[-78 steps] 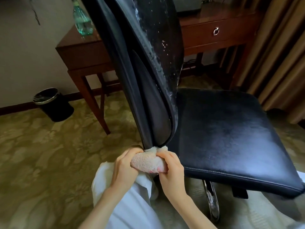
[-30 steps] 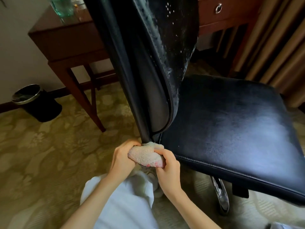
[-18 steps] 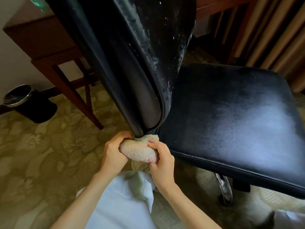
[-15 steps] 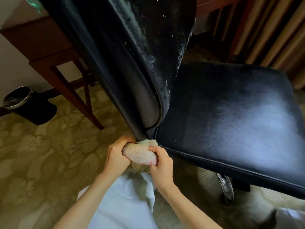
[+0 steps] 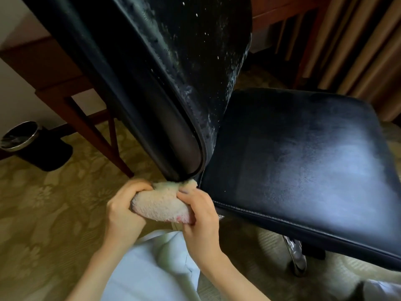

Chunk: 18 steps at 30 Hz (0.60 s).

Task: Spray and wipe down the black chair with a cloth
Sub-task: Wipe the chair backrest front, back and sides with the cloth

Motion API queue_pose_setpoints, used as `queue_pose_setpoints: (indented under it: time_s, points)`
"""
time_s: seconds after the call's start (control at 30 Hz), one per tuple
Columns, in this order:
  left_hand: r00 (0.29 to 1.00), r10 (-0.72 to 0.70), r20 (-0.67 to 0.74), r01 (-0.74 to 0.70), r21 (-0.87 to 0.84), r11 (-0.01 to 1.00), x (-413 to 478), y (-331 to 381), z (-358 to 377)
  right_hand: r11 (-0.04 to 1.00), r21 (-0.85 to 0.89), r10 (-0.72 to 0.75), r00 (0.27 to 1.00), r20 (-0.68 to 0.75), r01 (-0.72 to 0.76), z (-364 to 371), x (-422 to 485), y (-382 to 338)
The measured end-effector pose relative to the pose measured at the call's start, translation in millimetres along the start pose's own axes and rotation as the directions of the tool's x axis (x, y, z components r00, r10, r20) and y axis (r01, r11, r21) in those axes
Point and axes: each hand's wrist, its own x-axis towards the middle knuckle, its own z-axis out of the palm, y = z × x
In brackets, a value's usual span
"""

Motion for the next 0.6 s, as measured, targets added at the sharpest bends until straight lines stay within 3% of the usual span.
queue_pose_setpoints:
  time_s: [0.1,0.23,0.37,0.6]
  points:
    - [1.000,0.013,-0.002,-0.013,-0.012,1.000,14,-3,-1,0.999,-0.037,-0.021,1.000,-0.008,0.021,10,4,-2]
    - [0.976,-0.133,0.173,0.150,-0.091,0.984,6,-22,29,0.990,-0.126,0.072,0.997,0.004,-0.071,14,-8,30]
    - [0.957,-0.200,0.212,0.236,-0.161,0.958,-1,-45,46,0.979,-0.185,0.097,0.995,0.028,-0.091,21,-6,51]
    - [0.903,-0.305,0.302,0.353,-0.119,0.928,2,-82,67,0.918,-0.377,0.187,0.972,0.145,-0.120,42,0,71]
